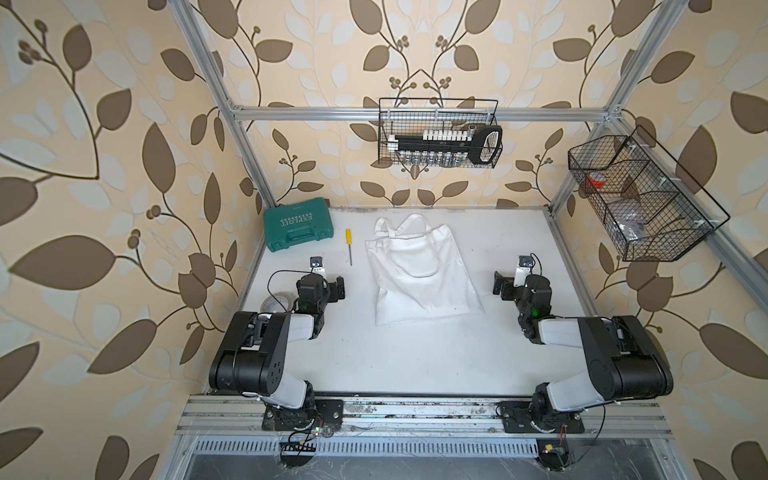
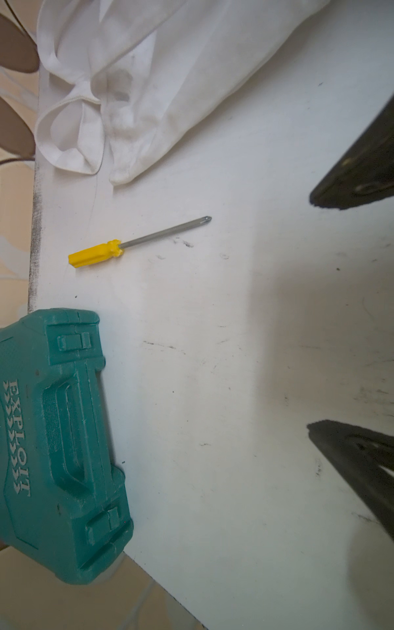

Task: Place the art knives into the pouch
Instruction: Reset both arms

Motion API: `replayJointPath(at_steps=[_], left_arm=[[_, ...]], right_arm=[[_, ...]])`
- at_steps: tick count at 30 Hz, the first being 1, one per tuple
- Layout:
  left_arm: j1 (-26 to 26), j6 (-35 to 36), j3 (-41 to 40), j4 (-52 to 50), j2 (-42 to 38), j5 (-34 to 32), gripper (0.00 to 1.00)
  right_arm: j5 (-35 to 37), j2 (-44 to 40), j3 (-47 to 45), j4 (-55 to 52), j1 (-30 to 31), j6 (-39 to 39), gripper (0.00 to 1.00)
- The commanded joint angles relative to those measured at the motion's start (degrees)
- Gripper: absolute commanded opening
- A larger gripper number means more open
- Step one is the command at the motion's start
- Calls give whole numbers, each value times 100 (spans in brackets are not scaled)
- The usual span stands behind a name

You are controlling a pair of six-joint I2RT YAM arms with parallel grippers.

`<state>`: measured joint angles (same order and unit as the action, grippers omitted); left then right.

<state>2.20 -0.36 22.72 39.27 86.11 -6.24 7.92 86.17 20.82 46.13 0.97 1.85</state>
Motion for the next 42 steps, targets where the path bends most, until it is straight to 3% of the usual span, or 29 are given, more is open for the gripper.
replayJointPath(at_steps=[1, 37, 42], left_arm=[[16, -25, -9, 257, -20, -104, 99], [246, 44, -171, 529, -63, -545, 99], [247, 44, -171, 529, -66, -544, 99]], right_arm=[[-14, 77, 87, 51, 29, -53, 100], [-3, -4, 18, 116, 36, -62, 100], [-55, -78, -256, 563, 44, -88, 100]])
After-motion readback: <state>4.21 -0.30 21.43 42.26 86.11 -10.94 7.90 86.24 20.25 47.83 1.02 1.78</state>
